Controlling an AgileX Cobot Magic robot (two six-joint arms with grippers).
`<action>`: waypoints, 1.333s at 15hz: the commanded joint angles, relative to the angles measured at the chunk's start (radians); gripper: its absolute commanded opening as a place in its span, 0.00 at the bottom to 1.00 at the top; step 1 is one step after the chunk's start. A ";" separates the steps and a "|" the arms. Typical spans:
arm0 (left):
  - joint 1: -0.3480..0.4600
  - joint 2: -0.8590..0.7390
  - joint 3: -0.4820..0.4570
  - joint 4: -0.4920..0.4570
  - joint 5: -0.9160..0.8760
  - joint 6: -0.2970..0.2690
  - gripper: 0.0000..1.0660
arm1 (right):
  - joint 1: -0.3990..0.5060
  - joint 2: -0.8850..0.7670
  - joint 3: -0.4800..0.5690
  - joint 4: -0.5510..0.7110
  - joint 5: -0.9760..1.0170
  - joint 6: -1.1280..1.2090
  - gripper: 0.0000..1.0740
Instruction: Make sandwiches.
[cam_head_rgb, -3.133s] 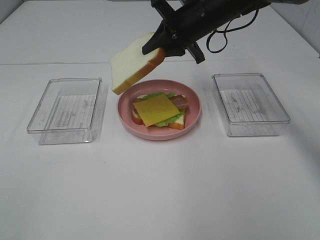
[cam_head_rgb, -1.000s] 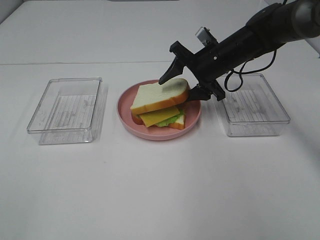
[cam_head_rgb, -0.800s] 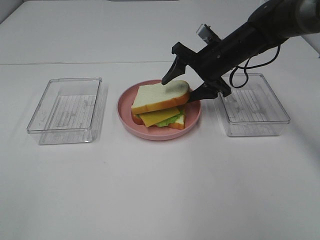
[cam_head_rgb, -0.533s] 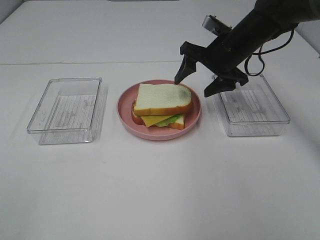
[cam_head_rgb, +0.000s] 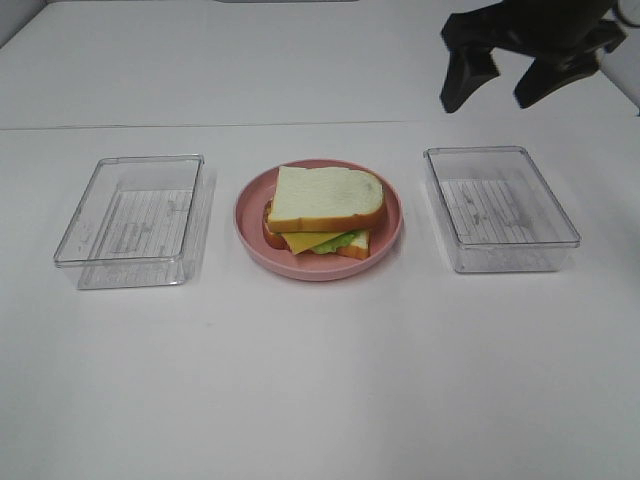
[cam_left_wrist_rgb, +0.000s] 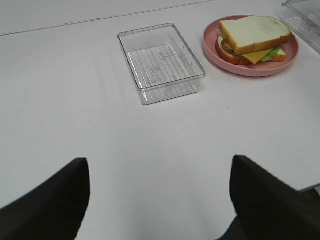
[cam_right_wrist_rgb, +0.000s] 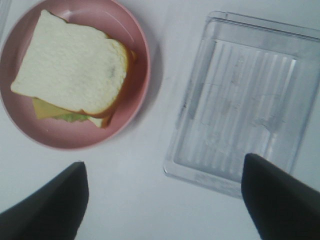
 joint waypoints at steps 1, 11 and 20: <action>0.001 -0.020 0.001 -0.004 -0.011 0.001 0.70 | 0.002 -0.126 0.002 -0.090 0.136 0.028 0.73; 0.001 -0.020 0.001 -0.004 -0.011 0.001 0.70 | 0.002 -0.758 0.471 -0.098 0.310 0.029 0.73; 0.001 -0.020 0.001 -0.006 -0.011 0.004 0.70 | 0.002 -1.515 1.018 -0.096 0.070 -0.034 0.73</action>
